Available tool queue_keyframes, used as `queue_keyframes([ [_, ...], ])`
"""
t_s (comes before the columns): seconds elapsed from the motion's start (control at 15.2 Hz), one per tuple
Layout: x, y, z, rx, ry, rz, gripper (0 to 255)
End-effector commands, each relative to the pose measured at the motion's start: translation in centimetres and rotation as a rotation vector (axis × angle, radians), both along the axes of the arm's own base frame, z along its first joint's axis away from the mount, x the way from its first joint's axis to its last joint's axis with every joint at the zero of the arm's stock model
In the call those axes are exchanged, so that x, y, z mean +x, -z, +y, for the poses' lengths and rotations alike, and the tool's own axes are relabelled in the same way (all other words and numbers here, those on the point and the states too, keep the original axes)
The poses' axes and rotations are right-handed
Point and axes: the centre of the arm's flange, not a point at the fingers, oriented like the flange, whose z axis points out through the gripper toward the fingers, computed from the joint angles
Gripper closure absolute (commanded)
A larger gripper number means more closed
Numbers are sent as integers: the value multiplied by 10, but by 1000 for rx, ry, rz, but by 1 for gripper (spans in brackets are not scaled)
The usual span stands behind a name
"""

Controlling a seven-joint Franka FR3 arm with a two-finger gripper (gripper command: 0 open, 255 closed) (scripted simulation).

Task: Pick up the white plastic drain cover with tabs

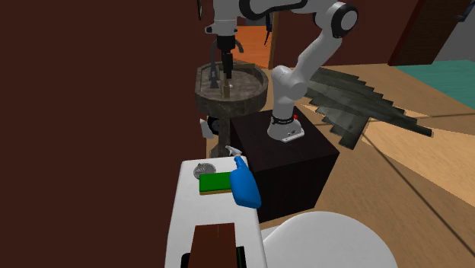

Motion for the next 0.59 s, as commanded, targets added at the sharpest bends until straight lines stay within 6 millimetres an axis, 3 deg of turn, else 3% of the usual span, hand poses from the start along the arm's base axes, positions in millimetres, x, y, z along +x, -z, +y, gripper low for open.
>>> queue_keyframes([
  [0.0, 0, 0, 0, 0, 0, 0, 0],
  [0.53, 50, 36, 92, -41, 15, 8, 0],
])
